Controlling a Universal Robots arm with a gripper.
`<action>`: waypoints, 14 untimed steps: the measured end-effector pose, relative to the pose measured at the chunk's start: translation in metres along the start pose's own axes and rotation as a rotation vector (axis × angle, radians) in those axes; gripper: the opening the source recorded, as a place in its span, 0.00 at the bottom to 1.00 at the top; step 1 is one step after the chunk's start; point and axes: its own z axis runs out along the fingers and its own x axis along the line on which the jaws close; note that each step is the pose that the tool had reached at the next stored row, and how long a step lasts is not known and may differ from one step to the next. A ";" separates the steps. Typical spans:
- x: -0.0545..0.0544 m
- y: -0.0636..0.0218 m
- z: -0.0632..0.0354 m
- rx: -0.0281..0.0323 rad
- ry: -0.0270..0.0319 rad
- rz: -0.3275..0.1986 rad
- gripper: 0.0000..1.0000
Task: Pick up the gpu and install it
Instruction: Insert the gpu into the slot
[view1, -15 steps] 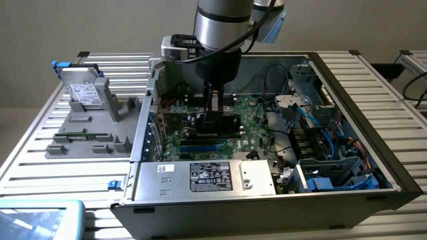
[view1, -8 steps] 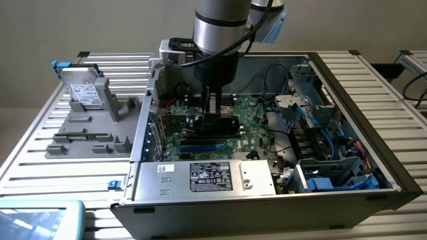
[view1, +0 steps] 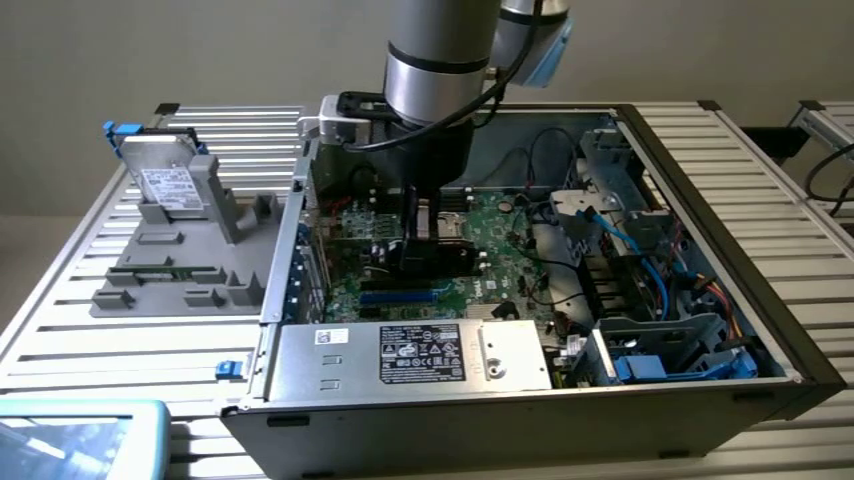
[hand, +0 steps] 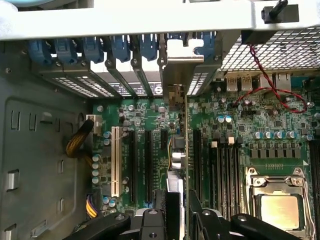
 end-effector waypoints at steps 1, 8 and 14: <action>0.000 -0.0001 0.0018 0.0000 0.0000 0.000 0.28; 0.000 -0.0005 0.0091 -0.0001 0.0003 0.000 0.28; -0.002 0.0005 0.0095 0.0124 0.0092 0.001 0.28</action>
